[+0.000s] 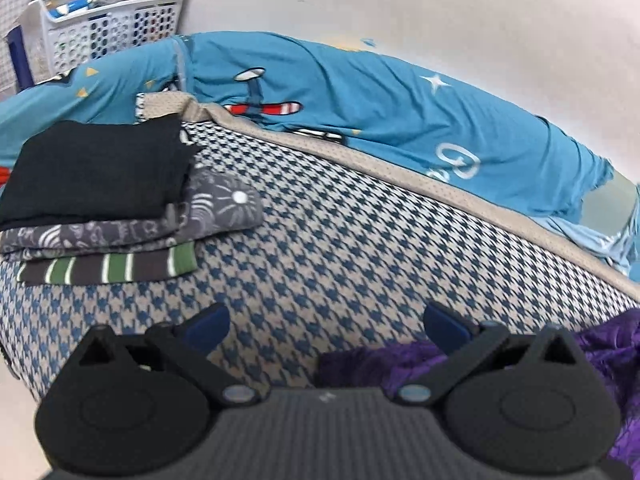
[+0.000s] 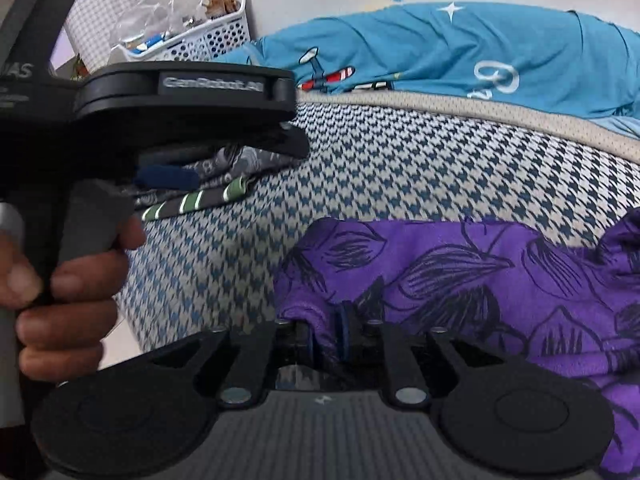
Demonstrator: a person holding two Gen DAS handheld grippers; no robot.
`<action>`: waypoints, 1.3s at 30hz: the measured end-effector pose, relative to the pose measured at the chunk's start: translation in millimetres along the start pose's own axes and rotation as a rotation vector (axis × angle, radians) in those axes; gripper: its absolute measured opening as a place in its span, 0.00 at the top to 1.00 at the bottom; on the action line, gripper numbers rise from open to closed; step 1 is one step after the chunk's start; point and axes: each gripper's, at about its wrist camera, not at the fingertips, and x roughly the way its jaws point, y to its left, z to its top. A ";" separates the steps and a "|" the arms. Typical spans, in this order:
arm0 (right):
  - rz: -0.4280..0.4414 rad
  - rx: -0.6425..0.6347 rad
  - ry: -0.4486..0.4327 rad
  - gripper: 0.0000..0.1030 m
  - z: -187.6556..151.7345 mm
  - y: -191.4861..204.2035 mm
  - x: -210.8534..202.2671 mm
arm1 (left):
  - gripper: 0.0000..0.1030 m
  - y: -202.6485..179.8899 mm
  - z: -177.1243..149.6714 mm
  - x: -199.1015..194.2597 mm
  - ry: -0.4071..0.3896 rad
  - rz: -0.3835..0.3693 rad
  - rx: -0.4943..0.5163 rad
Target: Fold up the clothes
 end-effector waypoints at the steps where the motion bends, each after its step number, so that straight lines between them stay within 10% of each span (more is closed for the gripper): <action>1: 0.006 -0.007 0.010 0.84 -0.4 -0.7 -4.6 | 0.00 -4.9 -1.9 0.5 0.000 -0.001 0.018; 14: 0.057 -0.044 0.017 0.64 -18.3 -31.4 -79.5 | 0.00 -52.1 -17.7 11.0 0.038 -0.052 0.113; 25: -0.266 0.014 -0.224 0.59 3.6 -96.2 -130.9 | 0.00 -97.7 -35.5 26.9 0.094 -0.091 0.178; 31: -0.423 -0.112 -0.239 0.35 13.0 -113.8 -124.4 | 0.00 -115.1 -47.0 36.8 0.136 -0.089 0.223; 39: -0.428 -0.216 -0.210 0.29 12.5 -123.5 -102.4 | 0.00 -119.6 -56.9 46.6 0.182 -0.080 0.245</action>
